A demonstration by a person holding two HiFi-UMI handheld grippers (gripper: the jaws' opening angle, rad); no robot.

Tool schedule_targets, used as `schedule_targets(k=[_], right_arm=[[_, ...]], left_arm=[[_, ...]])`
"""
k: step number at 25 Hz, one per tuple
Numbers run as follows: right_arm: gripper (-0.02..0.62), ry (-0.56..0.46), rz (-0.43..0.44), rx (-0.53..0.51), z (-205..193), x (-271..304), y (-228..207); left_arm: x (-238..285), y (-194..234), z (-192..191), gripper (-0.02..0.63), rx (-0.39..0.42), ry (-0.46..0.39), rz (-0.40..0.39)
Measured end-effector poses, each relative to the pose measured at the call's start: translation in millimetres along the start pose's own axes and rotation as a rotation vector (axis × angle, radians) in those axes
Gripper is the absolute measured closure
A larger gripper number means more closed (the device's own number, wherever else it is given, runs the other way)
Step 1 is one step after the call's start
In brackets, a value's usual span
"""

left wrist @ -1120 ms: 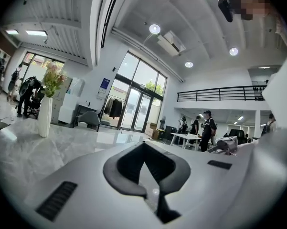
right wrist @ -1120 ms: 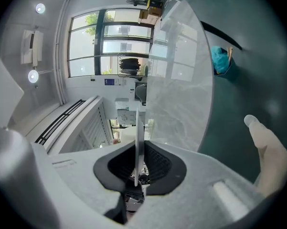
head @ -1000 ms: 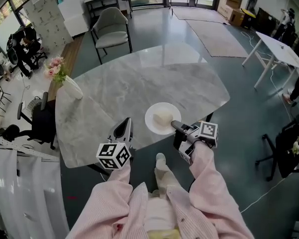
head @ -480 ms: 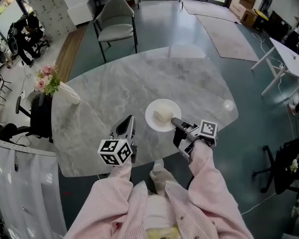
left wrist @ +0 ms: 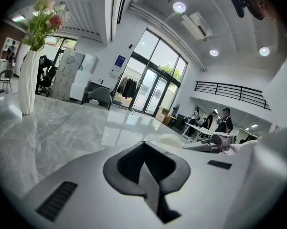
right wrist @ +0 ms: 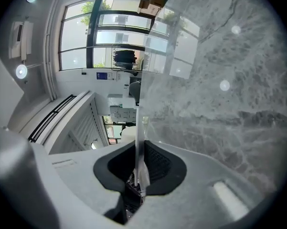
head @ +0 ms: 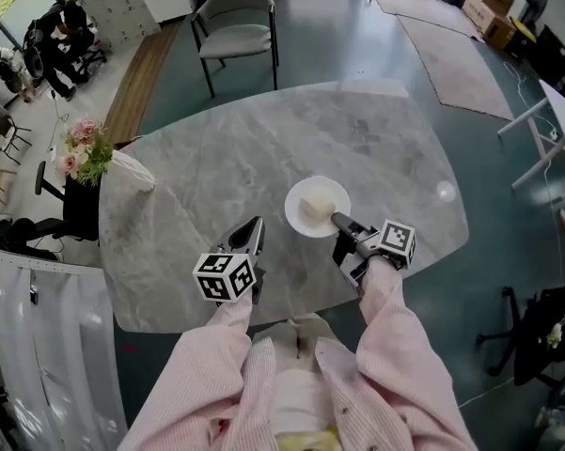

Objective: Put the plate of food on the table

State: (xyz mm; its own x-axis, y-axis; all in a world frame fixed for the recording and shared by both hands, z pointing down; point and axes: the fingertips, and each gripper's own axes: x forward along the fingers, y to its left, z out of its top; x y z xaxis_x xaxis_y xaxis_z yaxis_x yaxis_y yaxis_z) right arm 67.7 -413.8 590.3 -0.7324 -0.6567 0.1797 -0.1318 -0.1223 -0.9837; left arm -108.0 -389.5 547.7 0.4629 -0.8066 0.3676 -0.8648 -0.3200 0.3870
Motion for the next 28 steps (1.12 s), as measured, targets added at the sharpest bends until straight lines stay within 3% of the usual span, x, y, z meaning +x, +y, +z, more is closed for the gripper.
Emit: schedule_targets(k=[16, 28], right_arm=[[0.566, -0.032, -0.076, 0.022, 7, 46, -49], [0.568, -0.026, -0.168, 0.000, 4, 43, -59]], left_arm=[[45, 33, -44, 0.611, -0.090, 0.155, 0.008], [52, 30, -58, 0.611, -0.121, 0.186, 0.004]])
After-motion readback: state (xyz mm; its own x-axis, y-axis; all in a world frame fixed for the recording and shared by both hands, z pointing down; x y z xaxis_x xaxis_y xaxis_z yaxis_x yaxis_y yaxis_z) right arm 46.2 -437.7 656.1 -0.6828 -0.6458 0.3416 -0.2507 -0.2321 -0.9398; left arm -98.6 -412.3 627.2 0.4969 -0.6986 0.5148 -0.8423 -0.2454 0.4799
